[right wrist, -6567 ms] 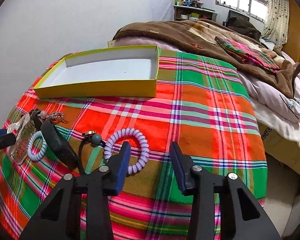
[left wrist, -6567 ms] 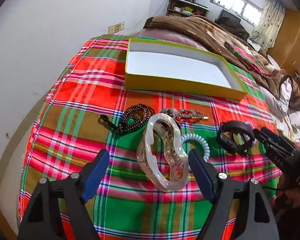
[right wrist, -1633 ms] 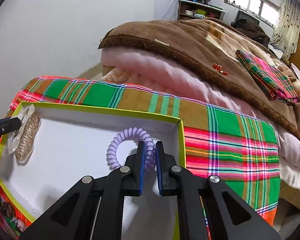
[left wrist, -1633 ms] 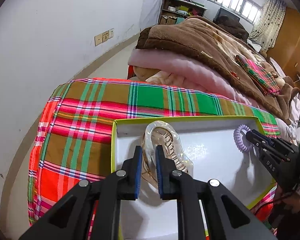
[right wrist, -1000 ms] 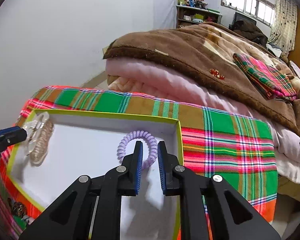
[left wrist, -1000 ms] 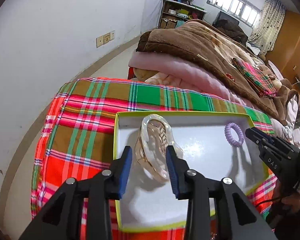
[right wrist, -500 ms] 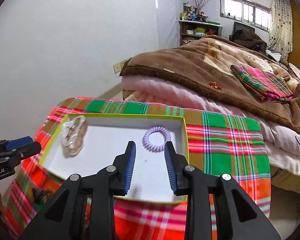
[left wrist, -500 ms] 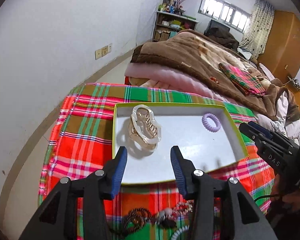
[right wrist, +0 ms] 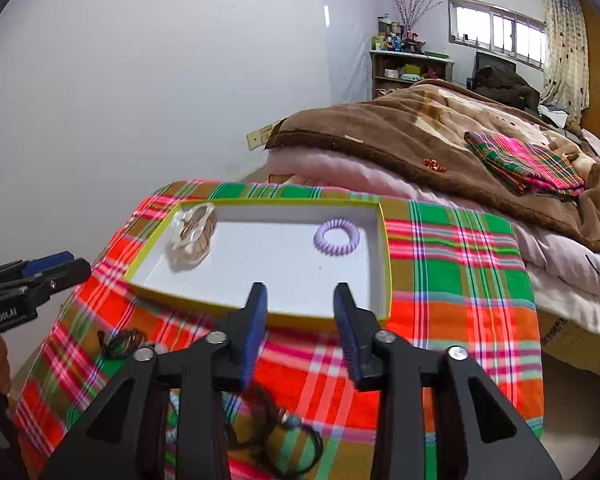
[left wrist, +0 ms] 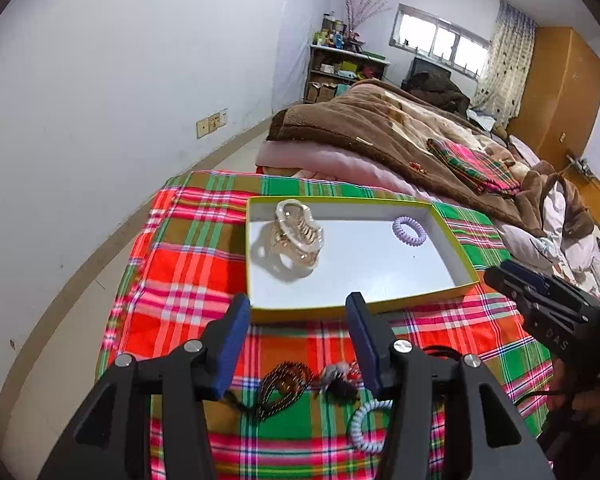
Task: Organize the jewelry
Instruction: 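Move the right tool back to the cloth and grasp the black band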
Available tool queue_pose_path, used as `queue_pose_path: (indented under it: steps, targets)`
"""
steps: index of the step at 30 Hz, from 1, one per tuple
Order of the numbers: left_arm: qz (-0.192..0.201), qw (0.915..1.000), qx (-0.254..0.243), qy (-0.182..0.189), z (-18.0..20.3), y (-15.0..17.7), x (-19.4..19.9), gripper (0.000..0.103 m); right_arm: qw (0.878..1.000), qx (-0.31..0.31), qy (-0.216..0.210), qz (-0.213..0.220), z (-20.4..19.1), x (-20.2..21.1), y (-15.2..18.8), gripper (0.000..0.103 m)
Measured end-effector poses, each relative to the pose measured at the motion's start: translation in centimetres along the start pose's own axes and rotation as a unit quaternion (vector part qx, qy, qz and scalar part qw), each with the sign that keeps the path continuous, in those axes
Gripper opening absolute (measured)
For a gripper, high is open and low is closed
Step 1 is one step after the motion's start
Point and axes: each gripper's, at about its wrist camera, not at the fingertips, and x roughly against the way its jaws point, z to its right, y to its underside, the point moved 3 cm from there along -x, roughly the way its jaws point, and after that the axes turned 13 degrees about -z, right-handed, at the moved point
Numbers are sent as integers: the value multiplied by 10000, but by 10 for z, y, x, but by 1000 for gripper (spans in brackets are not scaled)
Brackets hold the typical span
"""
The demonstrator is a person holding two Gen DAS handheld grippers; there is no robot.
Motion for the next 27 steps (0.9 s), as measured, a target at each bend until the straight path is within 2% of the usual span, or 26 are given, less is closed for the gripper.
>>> queue_pose_path:
  steps: [3, 6, 11, 13, 18, 27]
  targets:
    - [34, 9999, 15, 139, -5, 10, 4, 53, 10000, -19, -22, -15, 0, 3, 10, 40]
    - [66, 9995, -5, 310, -8, 19, 6, 59, 10000, 1, -57, -49, 0, 4, 18, 40]
    - [39, 9992, 90, 375, -15, 33, 7, 65, 9995, 198, -1, -233, -7, -5, 33, 40]
    - [-70, 9991, 115, 414, -20, 39, 4, 71, 9988, 309, -112, -373, -11, -12, 39, 40]
    - [-276, 9972, 297, 623, -37, 55, -2, 71, 9956, 592, -163, -712, -19, -30, 49, 40]
    - [-523, 9944, 579, 713, -60, 75, -11, 70, 9905, 796, -25, -1123, -23, -51, 58, 40]
